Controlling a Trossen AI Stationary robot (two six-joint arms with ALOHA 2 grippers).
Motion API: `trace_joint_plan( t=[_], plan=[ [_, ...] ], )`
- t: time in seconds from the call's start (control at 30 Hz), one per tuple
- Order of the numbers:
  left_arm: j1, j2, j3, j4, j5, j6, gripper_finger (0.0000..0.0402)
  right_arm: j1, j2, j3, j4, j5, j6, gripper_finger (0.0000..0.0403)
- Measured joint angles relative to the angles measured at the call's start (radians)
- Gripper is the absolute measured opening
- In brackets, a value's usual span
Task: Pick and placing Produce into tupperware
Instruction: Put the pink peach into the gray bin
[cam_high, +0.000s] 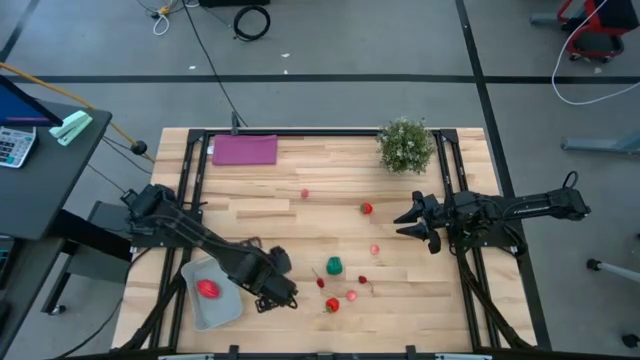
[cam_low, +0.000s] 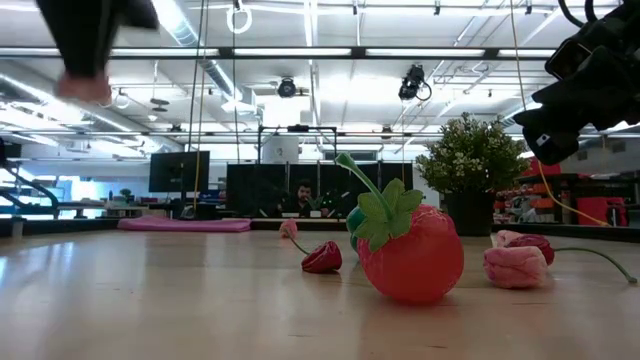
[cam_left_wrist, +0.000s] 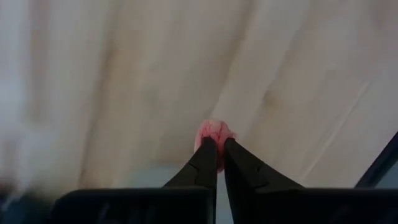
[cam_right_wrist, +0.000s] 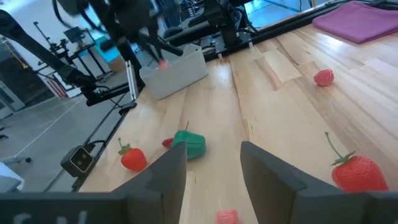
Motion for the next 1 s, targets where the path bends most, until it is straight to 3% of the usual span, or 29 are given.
trace_joint_plan(
  t=[0.17,0.4,1.0],
  plan=[
    [-0.062,0.0,0.134,-0.219,0.001,-0.188,0.0012,0.0,0.0,0.0,0.0,0.0,0.0,0.016],
    [-0.153,0.0,0.149,-0.225,0.061,-0.382,0.0014,0.0,0.0,0.0,0.0,0.0,0.0,0.016],
    [-0.247,0.0,0.149,-0.164,0.072,-0.74,0.0011,0.0,0.0,0.0,0.0,0.0,-0.001,0.016]
  ],
)
